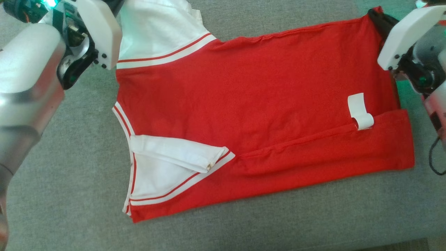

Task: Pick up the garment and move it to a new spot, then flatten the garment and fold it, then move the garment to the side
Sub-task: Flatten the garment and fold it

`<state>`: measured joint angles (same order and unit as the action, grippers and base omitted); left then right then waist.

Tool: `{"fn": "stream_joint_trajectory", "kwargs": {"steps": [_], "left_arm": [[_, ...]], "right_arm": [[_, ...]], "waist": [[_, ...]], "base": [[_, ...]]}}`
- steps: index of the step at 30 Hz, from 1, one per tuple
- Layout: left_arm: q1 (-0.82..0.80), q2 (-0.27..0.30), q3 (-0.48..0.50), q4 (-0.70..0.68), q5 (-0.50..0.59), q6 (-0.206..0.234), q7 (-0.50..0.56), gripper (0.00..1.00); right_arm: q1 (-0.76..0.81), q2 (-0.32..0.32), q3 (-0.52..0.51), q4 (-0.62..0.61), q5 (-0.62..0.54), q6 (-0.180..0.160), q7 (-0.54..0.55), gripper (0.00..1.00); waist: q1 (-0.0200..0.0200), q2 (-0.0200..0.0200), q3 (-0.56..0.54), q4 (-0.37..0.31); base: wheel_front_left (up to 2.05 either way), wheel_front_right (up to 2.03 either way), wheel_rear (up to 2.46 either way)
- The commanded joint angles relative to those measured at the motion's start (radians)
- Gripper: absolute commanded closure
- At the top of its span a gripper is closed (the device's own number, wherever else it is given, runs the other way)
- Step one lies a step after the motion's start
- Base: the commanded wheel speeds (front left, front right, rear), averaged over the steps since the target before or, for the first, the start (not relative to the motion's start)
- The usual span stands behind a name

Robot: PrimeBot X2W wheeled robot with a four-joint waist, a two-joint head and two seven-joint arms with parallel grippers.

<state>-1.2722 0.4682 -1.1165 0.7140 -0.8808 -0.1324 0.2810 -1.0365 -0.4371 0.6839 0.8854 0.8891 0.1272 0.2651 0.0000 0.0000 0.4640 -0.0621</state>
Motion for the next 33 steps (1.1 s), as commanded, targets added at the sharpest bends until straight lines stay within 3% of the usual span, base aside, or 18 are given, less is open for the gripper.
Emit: {"fn": "stream_joint_trajectory", "kwargs": {"steps": [1,10,20,28,33], "left_arm": [[-0.073,0.039,0.024,-0.009,0.001,0.002,-0.023,1.00],[-0.143,0.033,0.041,0.055,0.064,0.011,-0.275,1.00],[-0.064,0.028,0.040,0.028,-0.001,0.003,-0.365,1.00],[0.087,0.100,-0.003,-0.144,-0.038,0.007,-0.406,1.00],[0.211,0.162,-0.021,-0.288,-0.047,0.065,-0.424,1.00]], "right_arm": [[-0.019,-0.021,0.005,-0.011,0.010,0.003,-0.022,1.00],[-0.047,-0.062,-0.026,-0.026,0.115,0.003,-0.141,1.00],[0.082,-0.170,-0.035,-0.145,0.269,0.003,-0.156,1.00],[0.245,-0.247,-0.045,-0.238,0.353,0.003,-0.199,1.00],[0.353,-0.285,-0.039,-0.296,0.377,0.003,-0.225,1.00]], "waist": [[0.0000,0.0000,-0.002,0.000],[0.0000,0.0000,-0.024,0.013],[0.0000,0.0000,-0.078,0.049],[0.0000,0.0000,-0.151,0.088],[0.0000,0.0000,-0.205,0.109]], "base": [[0.00,0.00,0.00],[0.00,0.00,0.00],[0.00,0.00,0.00],[0.00,0.00,0.00],[0.00,0.00,0.00]]}}
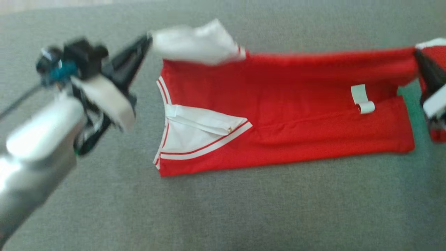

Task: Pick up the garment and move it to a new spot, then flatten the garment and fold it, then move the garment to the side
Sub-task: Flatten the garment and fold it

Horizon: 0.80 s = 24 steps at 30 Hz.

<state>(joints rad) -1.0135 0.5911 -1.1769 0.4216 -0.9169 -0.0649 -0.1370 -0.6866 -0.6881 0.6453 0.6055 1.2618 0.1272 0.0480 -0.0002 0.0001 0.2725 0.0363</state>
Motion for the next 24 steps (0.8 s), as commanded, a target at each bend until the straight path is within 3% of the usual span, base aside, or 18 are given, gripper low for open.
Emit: {"fn": "stream_joint_trajectory", "kwargs": {"steps": [1,8,12,21,22,23,24], "left_arm": [[-0.022,0.055,0.037,-0.028,-0.013,0.013,-0.009,1.00],[0.132,0.165,0.020,-0.254,-0.030,0.127,-0.013,1.00],[0.201,0.200,0.009,-0.354,-0.039,0.187,-0.014,1.00],[0.326,0.180,-0.023,-0.416,-0.061,0.270,-0.041,1.00],[0.337,0.172,-0.021,-0.409,-0.064,0.277,-0.051,0.96],[0.348,0.165,-0.020,-0.401,-0.065,0.282,-0.061,0.75],[0.358,0.157,-0.018,-0.392,-0.064,0.291,-0.071,0.58]], "right_arm": [[0.024,-0.041,0.001,-0.027,0.007,0.003,-0.011,1.00],[0.147,-0.086,-0.002,-0.077,0.016,0.003,-0.035,1.00],[0.197,-0.096,-0.017,-0.087,0.023,0.003,-0.047,1.00],[0.277,-0.082,-0.040,-0.099,0.018,0.003,-0.065,1.00],[0.285,-0.078,-0.043,-0.099,0.018,0.003,-0.068,0.80],[0.293,-0.073,-0.049,-0.099,0.020,0.003,-0.075,0.34],[0.302,-0.068,-0.057,-0.098,0.021,0.003,-0.086,0.00]], "waist": [[0.0002,-0.0001,-0.022,0.014],[0.0002,-0.0001,-0.045,0.030],[0.0002,-0.0001,-0.041,0.035],[0.0002,-0.0001,-0.011,0.039],[0.0002,-0.0001,-0.011,0.039],[0.0002,-0.0001,-0.013,0.038],[0.0002,-0.0001,-0.016,0.038]], "base": [[0.00,0.00,0.00],[0.00,0.00,0.00],[0.00,0.00,0.00],[0.00,0.00,0.00],[0.00,0.00,0.00],[0.00,0.00,0.00],[0.00,0.00,0.00]]}}
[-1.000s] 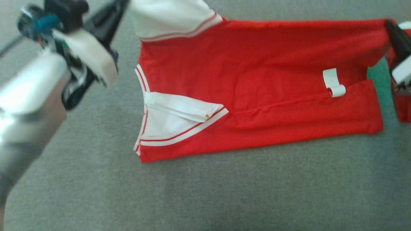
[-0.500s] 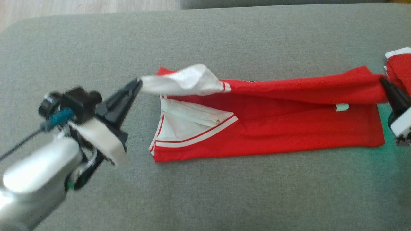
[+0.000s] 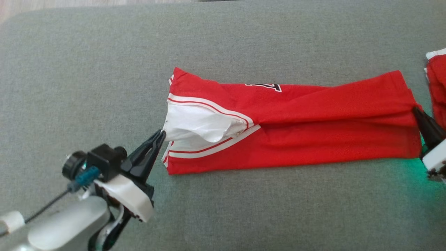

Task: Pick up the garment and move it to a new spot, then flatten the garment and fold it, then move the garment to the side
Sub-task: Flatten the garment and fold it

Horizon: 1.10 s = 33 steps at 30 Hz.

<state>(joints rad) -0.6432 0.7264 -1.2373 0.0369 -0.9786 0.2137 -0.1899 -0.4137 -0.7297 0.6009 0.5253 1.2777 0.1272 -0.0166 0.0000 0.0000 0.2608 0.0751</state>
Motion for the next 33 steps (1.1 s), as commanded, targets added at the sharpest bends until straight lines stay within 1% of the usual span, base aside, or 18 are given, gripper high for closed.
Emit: {"fn": "stream_joint_trajectory", "kwargs": {"steps": [1,2,6,7,8,10,12,15,19,22,24,28,29,30,31,32,33], "left_arm": [[-0.001,0.011,0.047,0.002,-0.002,0.022,-0.030,0.31],[0.011,-0.001,0.057,0.012,0.000,0.035,-0.042,0.00],[0.073,-0.064,0.121,0.038,0.033,0.104,-0.069,0.00],[0.073,-0.064,0.121,0.038,0.033,0.104,-0.069,0.00],[0.091,-0.087,0.157,0.035,0.055,0.130,-0.070,0.00],[0.146,-0.139,0.248,0.014,0.122,0.178,-0.071,0.00],[0.217,-0.193,0.335,-0.008,0.196,0.216,-0.071,0.00],[0.318,-0.267,0.423,-0.032,0.314,0.248,-0.072,0.00],[0.421,-0.356,0.505,-0.054,0.452,0.270,-0.072,0.00],[0.478,-0.415,0.549,-0.073,0.537,0.274,-0.072,0.00],[0.506,-0.449,0.567,-0.079,0.579,0.262,-0.072,0.00],[0.541,-0.497,0.594,-0.074,0.635,0.220,-0.072,0.00],[0.546,-0.505,0.602,-0.073,0.647,0.210,-0.072,0.00],[0.553,-0.513,0.612,-0.072,0.657,0.202,-0.072,0.00],[0.559,-0.519,0.625,-0.072,0.666,0.195,-0.072,0.00],[0.566,-0.525,0.638,-0.072,0.676,0.190,-0.072,0.00],[0.573,-0.530,0.650,-0.072,0.683,0.183,-0.072,0.00]], "right_arm": [[0.039,-0.021,-0.023,-0.015,0.008,0.003,-0.035,0.00],[0.051,-0.017,-0.033,-0.014,0.010,0.003,-0.050,0.00],[0.116,0.009,-0.074,-0.018,0.012,0.003,-0.126,0.00],[0.116,0.009,-0.074,-0.018,0.012,0.003,-0.126,0.00],[0.135,0.016,-0.085,-0.019,0.010,0.003,-0.146,0.00],[0.167,0.034,-0.105,-0.020,0.006,0.003,-0.177,0.00],[0.188,0.053,-0.122,-0.012,-0.008,0.003,-0.194,0.00],[0.192,0.083,-0.143,0.028,-0.040,0.003,-0.206,0.00],[0.155,0.123,-0.170,0.103,-0.076,0.003,-0.200,0.00],[0.112,0.144,-0.186,0.187,-0.108,0.003,-0.179,0.00],[0.084,0.158,-0.194,0.252,-0.129,0.003,-0.161,0.00],[0.054,0.191,-0.191,0.382,-0.160,0.003,-0.102,0.00],[0.055,0.203,-0.187,0.399,-0.161,0.003,-0.081,0.05],[0.059,0.214,-0.183,0.409,-0.158,0.003,-0.060,0.16],[0.064,0.222,-0.179,0.412,-0.155,0.003,-0.046,0.53],[0.070,0.228,-0.178,0.408,-0.152,0.003,-0.043,1.00],[0.075,0.232,-0.180,0.400,-0.149,0.003,-0.050,1.00]], "waist": [[0.0000,0.0000,-0.008,-0.001],[0.0000,0.0000,-0.013,0.000],[0.0000,0.0000,-0.042,0.003],[0.0000,0.0000,-0.042,0.003],[0.0000,0.0000,-0.050,0.006],[0.0000,0.0000,-0.063,0.011],[0.0000,0.0000,-0.076,0.017],[0.0000,0.0000,-0.090,0.029],[0.0000,0.0000,-0.104,0.056],[0.0000,0.0000,-0.109,0.080],[0.0000,0.0000,-0.111,0.096],[0.0000,0.0000,-0.118,0.125],[0.0000,0.0000,-0.121,0.129],[0.0000,0.0000,-0.123,0.132],[0.0000,0.0000,-0.125,0.133],[0.0000,0.0000,-0.128,0.133],[0.0000,0.0000,-0.131,0.131]], "base": [[0.00,0.00,0.00],[0.00,0.00,0.00],[0.00,0.00,0.00],[0.00,0.00,0.00],[0.00,0.00,0.00],[0.00,0.00,0.00],[0.00,0.00,0.00],[0.00,0.00,0.00],[0.00,0.00,0.00],[0.00,0.00,0.00],[0.00,0.00,0.00],[0.00,0.00,0.00],[0.00,0.00,0.00],[0.00,0.00,0.00],[0.00,0.00,0.00],[0.00,0.00,0.00],[0.00,0.00,0.00]]}}
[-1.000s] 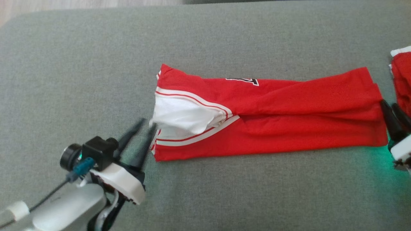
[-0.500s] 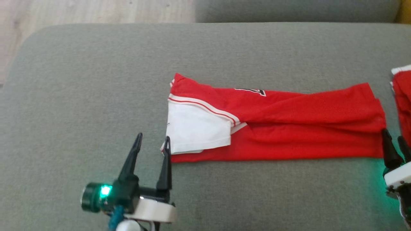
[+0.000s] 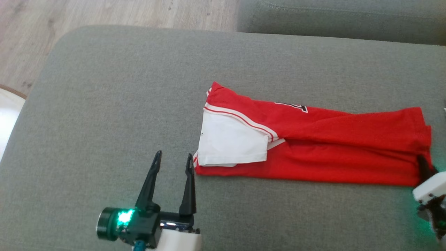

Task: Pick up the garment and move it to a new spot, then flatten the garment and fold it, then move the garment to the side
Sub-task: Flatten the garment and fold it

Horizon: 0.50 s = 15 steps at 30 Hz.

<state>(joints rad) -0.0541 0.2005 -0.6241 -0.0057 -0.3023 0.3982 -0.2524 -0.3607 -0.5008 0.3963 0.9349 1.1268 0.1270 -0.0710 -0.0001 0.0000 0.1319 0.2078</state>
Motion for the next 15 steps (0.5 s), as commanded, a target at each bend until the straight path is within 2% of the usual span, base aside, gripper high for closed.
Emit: {"fn": "stream_joint_trajectory", "kwargs": {"steps": [1,4,5,9,12,15], "left_arm": [[-0.009,-0.008,0.048,-0.027,0.012,-0.009,-0.009,0.00],[0.012,-0.017,0.078,-0.024,0.030,-0.033,-0.009,0.00],[0.021,-0.022,0.093,-0.020,0.042,-0.050,-0.009,0.00],[0.030,-0.038,0.118,-0.013,0.062,-0.078,-0.009,0.00],[0.035,-0.051,0.134,-0.005,0.075,-0.097,-0.009,0.00],[0.041,-0.066,0.145,0.006,0.084,-0.115,-0.009,0.00]], "right_arm": [[0.029,0.003,0.022,-0.020,0.003,0.004,-0.008,1.00],[0.038,-0.023,0.002,-0.058,0.007,0.004,-0.048,1.00],[0.036,-0.065,-0.012,-0.076,0.000,0.004,-0.063,1.00],[0.023,-0.162,-0.038,-0.135,-0.006,0.004,-0.041,1.00],[0.014,-0.209,-0.055,-0.228,-0.003,0.004,-0.004,1.00],[0.008,-0.230,-0.072,-0.360,0.000,0.004,0.027,1.00]], "waist": [[0.0001,0.0000,-0.006,-0.005],[0.0001,0.0000,-0.017,-0.022],[0.0001,0.0000,-0.022,-0.034],[0.0001,0.0000,-0.029,-0.052],[0.0001,0.0000,-0.032,-0.060],[0.0001,0.0000,-0.038,-0.060]], "base": [[0.00,0.00,0.00],[0.00,0.00,0.00],[0.00,0.00,0.00],[0.00,0.00,0.00],[0.00,0.00,0.00],[0.00,0.00,0.00]]}}
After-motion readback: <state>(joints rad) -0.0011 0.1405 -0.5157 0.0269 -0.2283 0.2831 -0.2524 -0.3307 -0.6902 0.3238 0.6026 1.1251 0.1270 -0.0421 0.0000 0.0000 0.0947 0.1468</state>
